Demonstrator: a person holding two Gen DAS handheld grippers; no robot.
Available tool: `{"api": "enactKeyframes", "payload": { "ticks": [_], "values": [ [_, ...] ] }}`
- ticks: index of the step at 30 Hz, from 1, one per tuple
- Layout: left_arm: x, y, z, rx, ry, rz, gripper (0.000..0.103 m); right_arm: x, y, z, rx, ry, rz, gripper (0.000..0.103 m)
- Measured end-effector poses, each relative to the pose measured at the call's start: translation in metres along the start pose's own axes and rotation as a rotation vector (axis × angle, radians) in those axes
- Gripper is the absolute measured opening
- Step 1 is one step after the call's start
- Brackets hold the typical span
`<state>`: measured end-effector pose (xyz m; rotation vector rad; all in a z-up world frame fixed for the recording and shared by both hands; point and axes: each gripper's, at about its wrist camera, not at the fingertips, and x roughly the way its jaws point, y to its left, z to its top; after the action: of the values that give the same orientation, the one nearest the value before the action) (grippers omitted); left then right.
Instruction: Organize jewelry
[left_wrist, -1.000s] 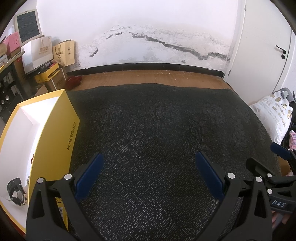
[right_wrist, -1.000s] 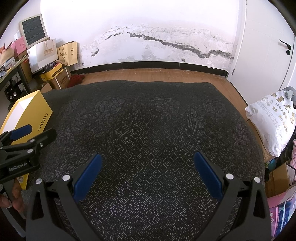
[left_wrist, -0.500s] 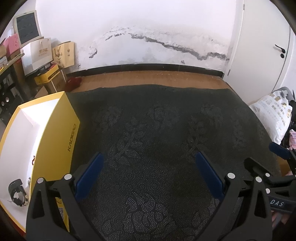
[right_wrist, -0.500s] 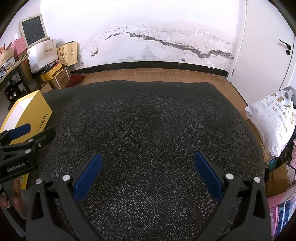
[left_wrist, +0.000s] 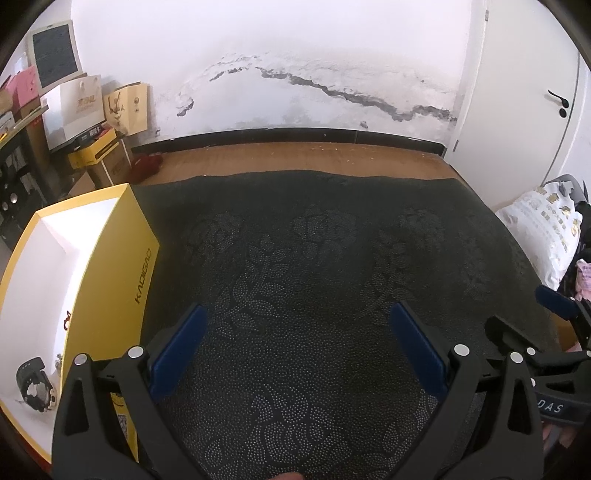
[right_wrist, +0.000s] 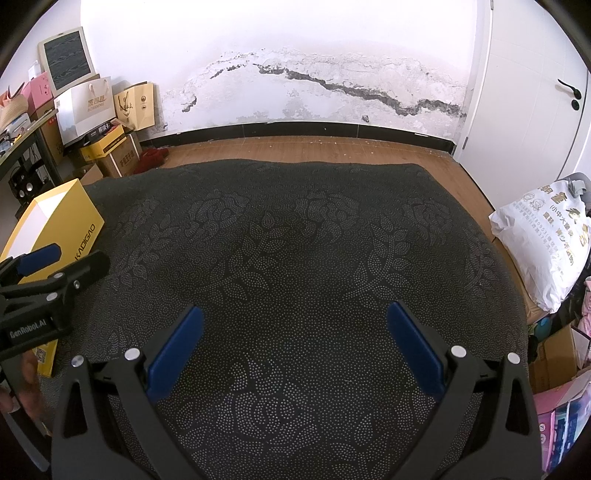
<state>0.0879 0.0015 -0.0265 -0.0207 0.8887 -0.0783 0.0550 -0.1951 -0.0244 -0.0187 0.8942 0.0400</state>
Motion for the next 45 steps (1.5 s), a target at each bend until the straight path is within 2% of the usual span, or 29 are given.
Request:
{"api": "enactKeyframes", "payload": {
  "ticks": [45],
  "values": [
    [-0.0011, 0.0002, 0.0018, 0.007, -0.001, 0.023, 0.097, 0.0006, 0.0004, -0.0013, -0.007, 0.004, 0.003, 0.096]
  ]
}}
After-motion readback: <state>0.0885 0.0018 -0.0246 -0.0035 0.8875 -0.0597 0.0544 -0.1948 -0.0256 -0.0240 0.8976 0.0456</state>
